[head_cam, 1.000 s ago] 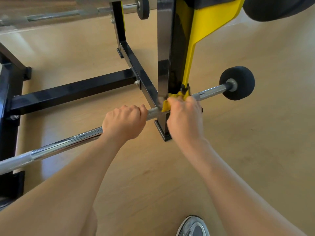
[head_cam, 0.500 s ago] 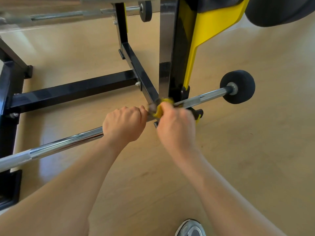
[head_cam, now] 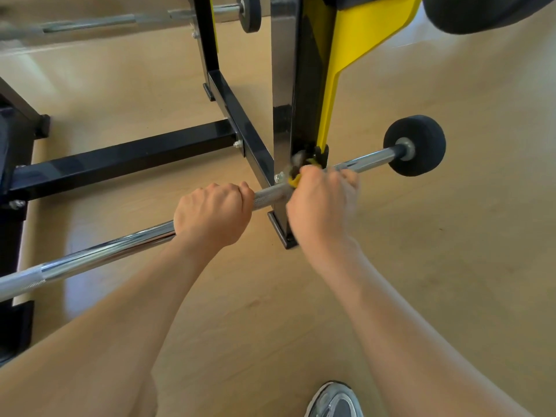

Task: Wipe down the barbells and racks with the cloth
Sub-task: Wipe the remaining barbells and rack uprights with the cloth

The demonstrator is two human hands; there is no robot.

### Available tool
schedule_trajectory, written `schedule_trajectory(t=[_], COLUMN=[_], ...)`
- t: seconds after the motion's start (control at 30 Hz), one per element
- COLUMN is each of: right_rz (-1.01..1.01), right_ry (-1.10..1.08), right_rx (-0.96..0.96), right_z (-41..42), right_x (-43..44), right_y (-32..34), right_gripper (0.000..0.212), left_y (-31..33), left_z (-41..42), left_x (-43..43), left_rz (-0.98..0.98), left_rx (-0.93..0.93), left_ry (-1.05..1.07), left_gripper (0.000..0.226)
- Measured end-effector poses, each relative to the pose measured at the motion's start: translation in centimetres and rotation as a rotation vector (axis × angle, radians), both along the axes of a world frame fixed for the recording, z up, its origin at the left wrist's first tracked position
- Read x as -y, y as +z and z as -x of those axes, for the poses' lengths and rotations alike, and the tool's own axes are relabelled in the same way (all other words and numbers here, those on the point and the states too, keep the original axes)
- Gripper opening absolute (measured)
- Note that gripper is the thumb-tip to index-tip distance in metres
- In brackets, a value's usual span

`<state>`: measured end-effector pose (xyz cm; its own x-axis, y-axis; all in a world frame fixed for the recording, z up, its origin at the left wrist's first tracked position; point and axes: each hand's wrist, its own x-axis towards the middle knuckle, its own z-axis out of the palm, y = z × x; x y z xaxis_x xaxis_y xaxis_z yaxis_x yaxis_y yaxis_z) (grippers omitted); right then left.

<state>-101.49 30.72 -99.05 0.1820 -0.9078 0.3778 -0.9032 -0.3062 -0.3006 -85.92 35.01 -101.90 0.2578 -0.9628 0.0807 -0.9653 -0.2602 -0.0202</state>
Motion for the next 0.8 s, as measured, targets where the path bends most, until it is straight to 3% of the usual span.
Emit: schedule_trajectory(t=[0.17, 0.33, 0.53, 0.67, 0.8], right_rz=[0.075, 0.1, -0.169, -0.508, -0.556], right_ry=[0.375, 0.032, 0.395, 0.409, 0.283], right_rx=[0.107, 0.028, 0.416, 0.826, 0.781], right_z=[-1.5, 1.9, -1.8, -4.8, -8.2], right_x=[-1.8, 1.7, -0.5, -1.1, -2.7], right_y=[-0.7, -1.7, -1.1, 0.4, 0.7], right_gripper=[0.01, 0.029, 0.031, 0.026, 0.026], left_y=[0.8, 0.3, 2.4, 3.9, 3.8], left_z=[-0.4, -1.0, -1.4, -3.3, -5.7], left_x=[0.0, -0.3, -1.8, -3.9, -7.1], left_rz=[-0.05, 0.098, 0.141, 0.352, 0.514], left_rx=[-0.18, -0.423, -0.887, -1.271, -1.166], left_ry=[0.023, -0.037, 0.035, 0.168, 0.289], left_gripper=[0.042, 0.034, 0.047, 0.017, 0.028])
